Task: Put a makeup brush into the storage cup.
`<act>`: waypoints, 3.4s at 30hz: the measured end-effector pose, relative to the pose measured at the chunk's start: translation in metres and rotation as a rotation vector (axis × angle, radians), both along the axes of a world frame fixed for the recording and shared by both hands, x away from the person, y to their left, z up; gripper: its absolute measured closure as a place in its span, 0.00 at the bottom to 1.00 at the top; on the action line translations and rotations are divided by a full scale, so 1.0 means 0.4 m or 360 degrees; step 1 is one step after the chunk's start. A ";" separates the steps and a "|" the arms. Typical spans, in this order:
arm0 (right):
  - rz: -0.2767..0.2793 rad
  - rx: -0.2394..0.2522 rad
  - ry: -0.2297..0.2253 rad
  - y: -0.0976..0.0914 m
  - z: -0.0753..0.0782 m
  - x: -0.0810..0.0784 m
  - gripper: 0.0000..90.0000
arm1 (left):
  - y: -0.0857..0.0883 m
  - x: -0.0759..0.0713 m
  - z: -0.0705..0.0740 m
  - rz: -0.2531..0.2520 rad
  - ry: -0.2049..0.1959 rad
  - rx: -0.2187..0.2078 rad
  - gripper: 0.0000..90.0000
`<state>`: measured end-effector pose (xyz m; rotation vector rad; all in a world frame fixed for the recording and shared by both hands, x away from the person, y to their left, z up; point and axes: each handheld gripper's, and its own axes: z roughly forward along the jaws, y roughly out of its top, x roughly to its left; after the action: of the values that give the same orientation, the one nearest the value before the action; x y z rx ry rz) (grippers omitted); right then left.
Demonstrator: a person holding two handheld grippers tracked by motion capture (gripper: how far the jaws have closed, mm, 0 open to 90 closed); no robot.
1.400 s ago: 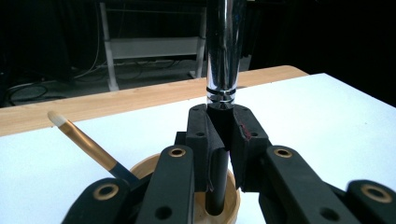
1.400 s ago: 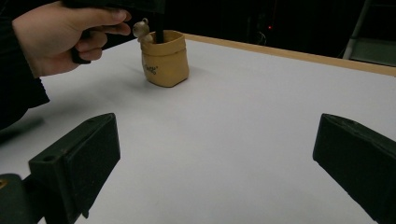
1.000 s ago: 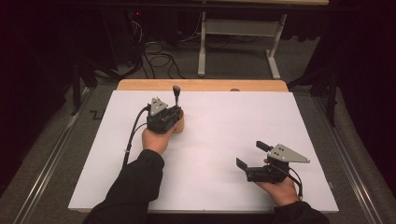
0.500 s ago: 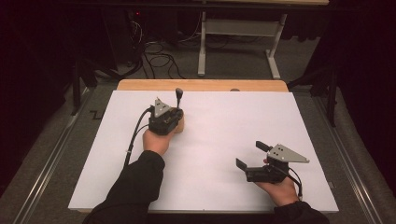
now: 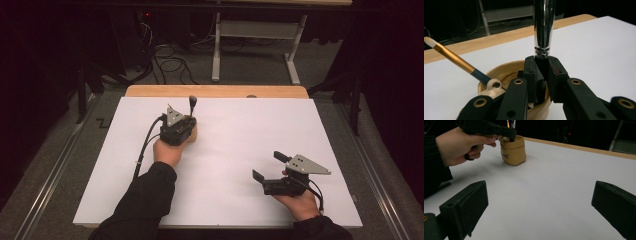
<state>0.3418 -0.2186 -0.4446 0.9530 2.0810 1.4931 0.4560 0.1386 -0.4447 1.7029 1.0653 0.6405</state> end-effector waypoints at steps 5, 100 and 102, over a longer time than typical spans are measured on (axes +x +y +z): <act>-0.0001 -0.0001 0.0003 0.002 -0.001 0.000 0.01 | 0.000 -0.009 0.018 -0.0023 -0.0058 -0.0076 0.64; -0.0030 -0.0043 -0.0027 -0.002 0.002 -0.003 0.01 | 0.171 -0.292 0.013 -0.0211 0.0064 -0.0029 0.00; -0.0036 -0.0045 -0.0026 -0.004 0.003 -0.004 0.01 | 0.187 -0.306 0.012 -0.0198 0.0060 -0.0032 0.00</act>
<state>0.3402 -0.2201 -0.4432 0.9470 2.0678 1.4514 0.3335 0.2132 -0.4398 1.7546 0.9799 0.5184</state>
